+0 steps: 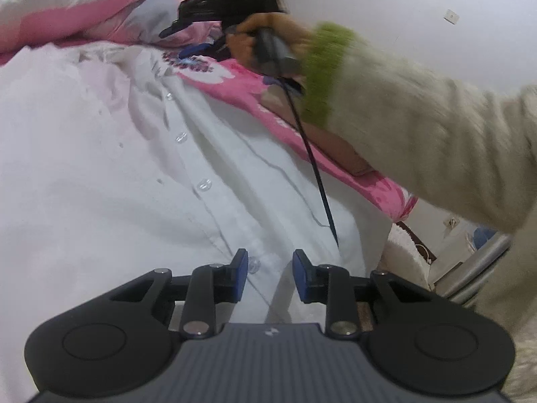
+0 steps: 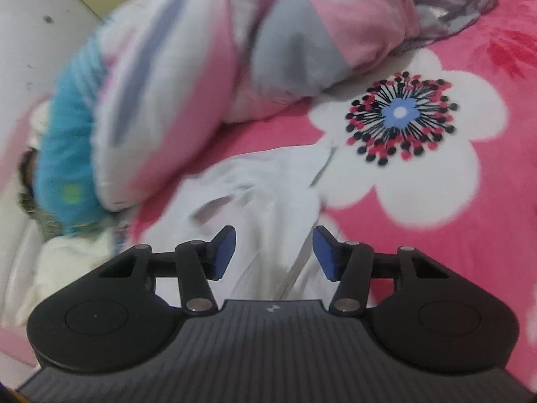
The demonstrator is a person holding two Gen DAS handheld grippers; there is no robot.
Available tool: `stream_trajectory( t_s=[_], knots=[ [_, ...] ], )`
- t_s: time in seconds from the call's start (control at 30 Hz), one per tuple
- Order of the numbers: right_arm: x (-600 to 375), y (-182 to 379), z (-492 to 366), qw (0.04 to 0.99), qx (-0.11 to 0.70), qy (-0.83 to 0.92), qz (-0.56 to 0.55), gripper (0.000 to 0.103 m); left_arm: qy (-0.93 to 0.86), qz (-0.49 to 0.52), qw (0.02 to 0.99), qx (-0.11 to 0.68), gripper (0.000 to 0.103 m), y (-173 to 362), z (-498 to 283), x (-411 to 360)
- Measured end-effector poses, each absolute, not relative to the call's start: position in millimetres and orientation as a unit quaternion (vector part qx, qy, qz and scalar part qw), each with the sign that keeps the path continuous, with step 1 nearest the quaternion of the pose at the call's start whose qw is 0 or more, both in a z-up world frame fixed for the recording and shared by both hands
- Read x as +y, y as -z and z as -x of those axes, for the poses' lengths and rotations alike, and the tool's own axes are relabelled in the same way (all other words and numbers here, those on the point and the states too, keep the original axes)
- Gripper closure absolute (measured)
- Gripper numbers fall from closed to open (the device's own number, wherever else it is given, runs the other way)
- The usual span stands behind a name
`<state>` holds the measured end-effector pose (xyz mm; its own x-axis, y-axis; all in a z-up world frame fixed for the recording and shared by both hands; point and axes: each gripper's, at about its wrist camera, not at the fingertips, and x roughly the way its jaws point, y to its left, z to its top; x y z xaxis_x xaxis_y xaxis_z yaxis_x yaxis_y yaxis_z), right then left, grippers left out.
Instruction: Fold clothes
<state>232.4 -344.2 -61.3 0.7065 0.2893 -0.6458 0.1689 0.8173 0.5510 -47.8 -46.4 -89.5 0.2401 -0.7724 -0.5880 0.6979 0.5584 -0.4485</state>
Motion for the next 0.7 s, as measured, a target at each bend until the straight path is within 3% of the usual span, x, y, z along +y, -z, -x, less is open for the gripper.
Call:
stream_trajectory(
  t_s=[0.27, 0.3, 0.33, 0.4, 0.7],
  knots=[
    [-358, 104, -289, 0.839, 0.428, -0.032, -0.335, 0.054, 0.467, 0.064, 0.780, 0.411, 0.076, 97, 46, -42],
    [-356, 104, -289, 0.840, 0.428, -0.038, -0.330, 0.060, 0.466, 0.065, 0.780, 0.412, 0.076, 96, 47, -42],
    [-354, 104, -290, 0.842, 0.429, -0.044, -0.323, 0.079, 0.467, 0.066, 0.780, 0.412, 0.076, 97, 47, -43],
    [-351, 104, -290, 0.843, 0.433, -0.049, -0.316, 0.097, 0.466, 0.067, 0.780, 0.412, 0.076, 97, 49, -44],
    [-368, 39, -273, 0.899, 0.339, -0.015, -0.277, 0.101, 0.473, 0.074, 0.776, 0.411, 0.077, 97, 51, -49]
  ],
)
